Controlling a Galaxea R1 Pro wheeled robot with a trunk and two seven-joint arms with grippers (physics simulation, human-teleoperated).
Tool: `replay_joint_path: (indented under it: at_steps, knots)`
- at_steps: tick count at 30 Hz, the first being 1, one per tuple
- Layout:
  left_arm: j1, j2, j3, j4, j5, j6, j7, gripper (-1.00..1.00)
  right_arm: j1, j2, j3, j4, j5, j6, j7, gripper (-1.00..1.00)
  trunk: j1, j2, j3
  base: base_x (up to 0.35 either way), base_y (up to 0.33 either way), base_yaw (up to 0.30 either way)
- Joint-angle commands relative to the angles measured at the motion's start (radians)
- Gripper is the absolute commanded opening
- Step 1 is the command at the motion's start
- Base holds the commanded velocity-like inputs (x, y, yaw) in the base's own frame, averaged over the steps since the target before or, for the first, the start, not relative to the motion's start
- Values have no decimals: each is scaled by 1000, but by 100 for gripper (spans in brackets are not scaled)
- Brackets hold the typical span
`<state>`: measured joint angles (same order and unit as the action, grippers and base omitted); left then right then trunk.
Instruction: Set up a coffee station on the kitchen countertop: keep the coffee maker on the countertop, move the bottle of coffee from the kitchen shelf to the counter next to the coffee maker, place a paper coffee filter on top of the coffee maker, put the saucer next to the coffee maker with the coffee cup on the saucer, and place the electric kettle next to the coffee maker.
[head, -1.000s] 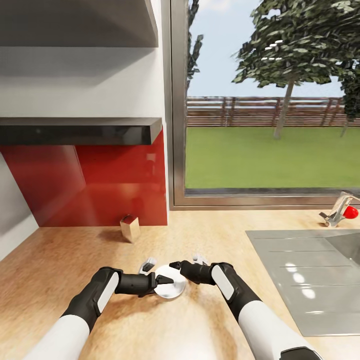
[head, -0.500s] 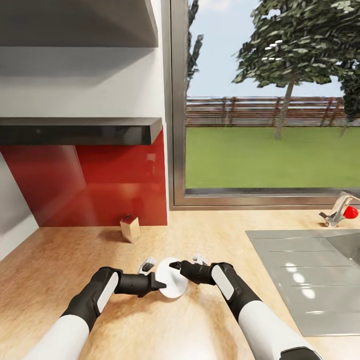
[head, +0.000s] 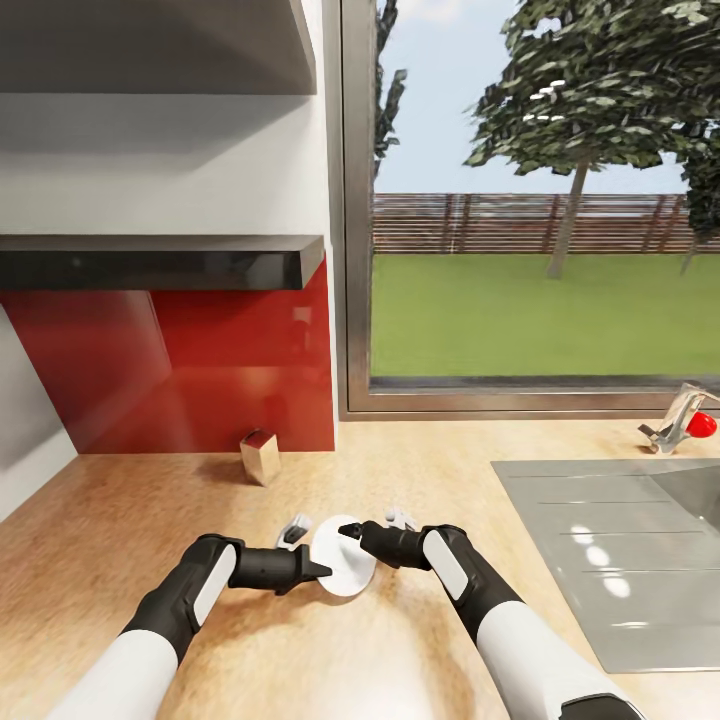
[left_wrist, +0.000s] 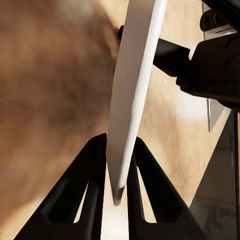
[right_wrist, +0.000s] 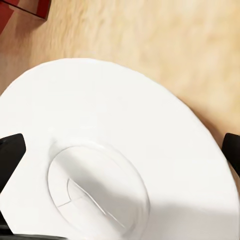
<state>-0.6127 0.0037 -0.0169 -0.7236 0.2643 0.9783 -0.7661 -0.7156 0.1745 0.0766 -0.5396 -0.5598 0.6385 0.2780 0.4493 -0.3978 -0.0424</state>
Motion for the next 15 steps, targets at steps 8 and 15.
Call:
replay_joint_path:
  at_steps: [8, 15]
  knots:
    - [-2, 13, 1, -3, 1, 4, -5, -100, -1, 0, -7, -79, 4, 3, 0, 100, 1, -2, -2, 0, 0, 0]
    - [-3, 39, 44, -6, 2, 10, -10, -100, -2, 0, -11, -371, 6, 3, -158, 100, 1, -2, -2, 0, 0, 0]
